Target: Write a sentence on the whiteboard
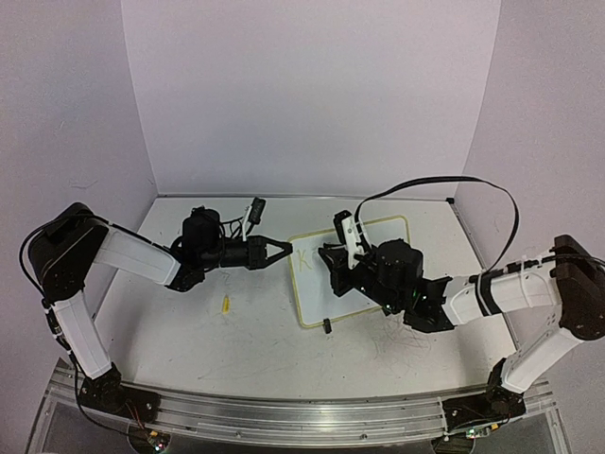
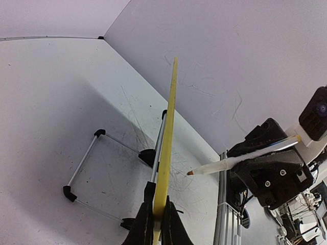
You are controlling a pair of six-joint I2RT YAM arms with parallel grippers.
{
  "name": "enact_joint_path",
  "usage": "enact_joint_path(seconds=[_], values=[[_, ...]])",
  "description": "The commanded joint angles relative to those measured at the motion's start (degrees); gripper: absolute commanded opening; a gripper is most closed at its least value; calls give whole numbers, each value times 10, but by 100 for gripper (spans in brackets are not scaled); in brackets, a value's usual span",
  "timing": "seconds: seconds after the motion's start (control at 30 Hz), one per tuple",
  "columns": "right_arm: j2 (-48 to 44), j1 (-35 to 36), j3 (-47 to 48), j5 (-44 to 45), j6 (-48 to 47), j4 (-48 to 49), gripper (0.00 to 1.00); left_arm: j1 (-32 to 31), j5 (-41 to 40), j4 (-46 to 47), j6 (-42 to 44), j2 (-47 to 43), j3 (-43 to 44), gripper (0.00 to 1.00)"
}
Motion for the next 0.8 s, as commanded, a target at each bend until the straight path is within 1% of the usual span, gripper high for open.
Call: enact_joint_path(seconds=[0.0,0.27,0.5,0.77], values=[[9,0,-4,3,13,24,0,-2,0,10,-19,-27,-7,0],[38,0,15,20,10,23,0,-2,8,9,-16,-19,5,0],[36,-1,10,23,8,39,0,-2,11,9,-17,-16,8,0],[49,-1,15,38,14,34,0,-2,11,9,-17,-22,4,0]])
